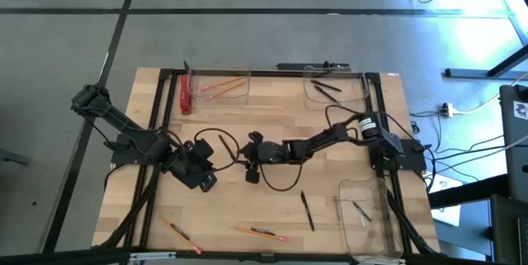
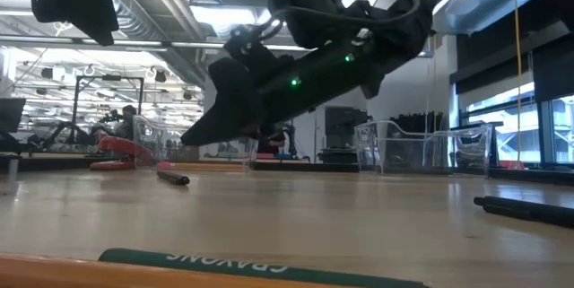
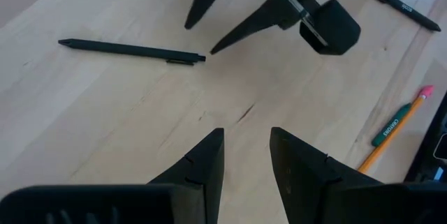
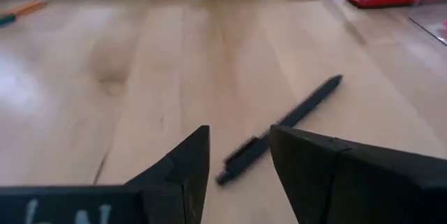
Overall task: Sort crayons/erasers/pens/pencils in bins
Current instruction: Put the top black pen into the top right transparent bin
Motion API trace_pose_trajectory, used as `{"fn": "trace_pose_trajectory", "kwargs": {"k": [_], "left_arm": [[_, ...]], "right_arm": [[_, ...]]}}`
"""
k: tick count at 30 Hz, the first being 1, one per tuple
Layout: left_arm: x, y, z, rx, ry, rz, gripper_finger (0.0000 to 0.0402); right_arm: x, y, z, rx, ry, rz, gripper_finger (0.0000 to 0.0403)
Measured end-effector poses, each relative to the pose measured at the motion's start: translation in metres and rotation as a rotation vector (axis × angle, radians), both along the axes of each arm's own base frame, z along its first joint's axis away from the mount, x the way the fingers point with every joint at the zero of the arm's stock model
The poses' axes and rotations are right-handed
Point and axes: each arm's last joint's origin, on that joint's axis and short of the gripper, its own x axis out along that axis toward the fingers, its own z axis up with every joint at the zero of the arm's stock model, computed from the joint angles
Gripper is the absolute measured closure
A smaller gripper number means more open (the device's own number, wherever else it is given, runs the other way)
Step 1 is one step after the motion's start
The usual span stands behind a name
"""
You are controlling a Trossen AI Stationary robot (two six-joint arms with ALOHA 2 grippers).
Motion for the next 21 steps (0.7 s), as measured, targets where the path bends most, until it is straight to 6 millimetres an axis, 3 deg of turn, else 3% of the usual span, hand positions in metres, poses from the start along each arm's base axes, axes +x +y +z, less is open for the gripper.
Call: {"fn": "trace_pose_trajectory", "kwargs": {"k": [14,21], "left_arm": [[0.000,0.000,0.000,0.000,0.000,0.001,0.0292],[0.000,0.000,0.000,-0.001,0.000,0.001,0.0292]], "right_arm": [[0.013,0.003,-0.015,0.038,-0.004,0.013,0.0250],[0.010,0.001,-0.023,-0.002,0.093,-0.034,0.0250]]}}
